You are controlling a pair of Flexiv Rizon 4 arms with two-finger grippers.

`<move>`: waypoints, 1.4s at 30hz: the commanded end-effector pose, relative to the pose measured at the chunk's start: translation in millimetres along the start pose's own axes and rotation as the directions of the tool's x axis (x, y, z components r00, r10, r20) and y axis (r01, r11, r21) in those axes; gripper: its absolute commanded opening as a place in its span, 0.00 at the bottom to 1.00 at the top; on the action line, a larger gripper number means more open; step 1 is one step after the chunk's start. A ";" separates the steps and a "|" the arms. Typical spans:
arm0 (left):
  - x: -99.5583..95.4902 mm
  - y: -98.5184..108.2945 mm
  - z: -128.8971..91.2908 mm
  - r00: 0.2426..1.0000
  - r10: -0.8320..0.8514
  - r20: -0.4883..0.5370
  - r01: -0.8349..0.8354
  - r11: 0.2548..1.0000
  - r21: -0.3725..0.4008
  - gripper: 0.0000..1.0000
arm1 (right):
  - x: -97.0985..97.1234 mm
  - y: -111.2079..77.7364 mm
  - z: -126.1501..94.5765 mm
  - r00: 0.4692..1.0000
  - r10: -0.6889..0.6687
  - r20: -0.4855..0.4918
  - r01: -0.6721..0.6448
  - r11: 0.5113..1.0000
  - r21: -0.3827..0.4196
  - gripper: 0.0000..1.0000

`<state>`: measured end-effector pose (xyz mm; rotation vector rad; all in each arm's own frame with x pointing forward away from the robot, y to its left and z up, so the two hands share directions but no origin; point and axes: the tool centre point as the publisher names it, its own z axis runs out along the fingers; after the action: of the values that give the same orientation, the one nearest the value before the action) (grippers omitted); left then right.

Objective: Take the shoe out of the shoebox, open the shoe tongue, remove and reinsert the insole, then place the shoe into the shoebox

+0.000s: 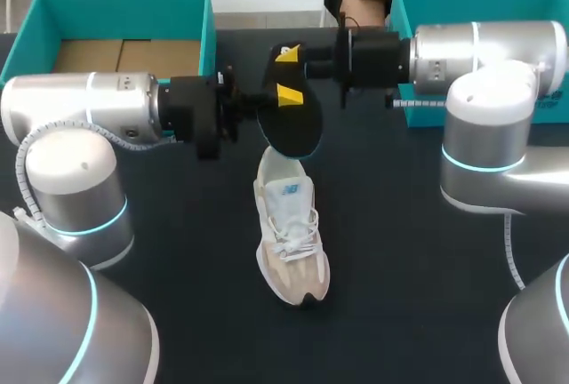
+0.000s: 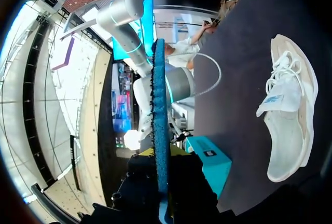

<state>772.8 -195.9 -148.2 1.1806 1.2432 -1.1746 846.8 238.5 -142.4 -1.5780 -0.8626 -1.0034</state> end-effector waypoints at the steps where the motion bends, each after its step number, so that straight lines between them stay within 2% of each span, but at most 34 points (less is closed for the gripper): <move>1: -1.8 -2.2 -11.8 1.000 -0.009 -0.006 0.009 1.000 0.009 0.00 | -3.2 -2.6 -3.9 0.998 -0.062 0.012 0.062 0.998 0.008 1.00; 6: -3.6 -5.1 -27.0 0.999 -0.030 -0.018 0.030 0.999 0.021 0.00 | -6.7 -13.3 -20.0 0.976 -0.208 0.065 0.205 0.978 0.042 1.00; 9: -6.6 -6.3 -32.8 0.999 -0.041 -0.017 0.042 0.999 0.020 0.00 | -8.2 -21.7 -29.6 0.959 -0.275 0.063 0.271 0.960 0.066 1.00; 12: -11.8 -7.4 -37.7 0.998 -0.054 -0.010 0.055 0.998 0.022 0.00 | -7.9 -30.4 -40.8 0.946 -0.325 0.015 0.324 0.945 0.051 1.00; 26: -16.5 -12.5 -41.6 0.999 -0.031 -0.018 0.032 0.999 0.027 0.00 | -7.9 -30.4 -40.8 0.946 -0.325 0.015 0.324 0.945 0.051 1.00; 27: -16.2 -12.5 -41.4 0.999 -0.023 -0.022 0.024 0.999 0.033 0.00 | -12.9 -30.5 -43.6 0.938 -0.346 0.017 0.344 0.937 0.063 1.00; 28: -16.1 -12.5 -41.3 1.000 -0.021 -0.023 0.022 0.999 0.035 0.00 | -16.2 -31.3 -46.6 0.930 -0.366 -0.022 0.367 0.926 0.087 1.00; 32: -15.7 -12.1 -41.2 0.999 -0.011 -0.032 0.013 0.999 0.053 0.00 | -24.0 -36.2 -63.3 0.909 -0.413 -0.055 0.416 0.905 0.091 1.00; 42: -16.3 -15.5 -41.8 1.000 0.004 -0.027 -0.003 0.999 0.052 0.00 | -34.5 -48.6 -91.0 0.909 -0.415 -0.030 0.415 0.903 0.111 1.00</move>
<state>756.5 -155.2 -129.9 1.2446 1.2400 -1.1998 782.1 169.9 -147.1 -1.3047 -1.2613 -1.2319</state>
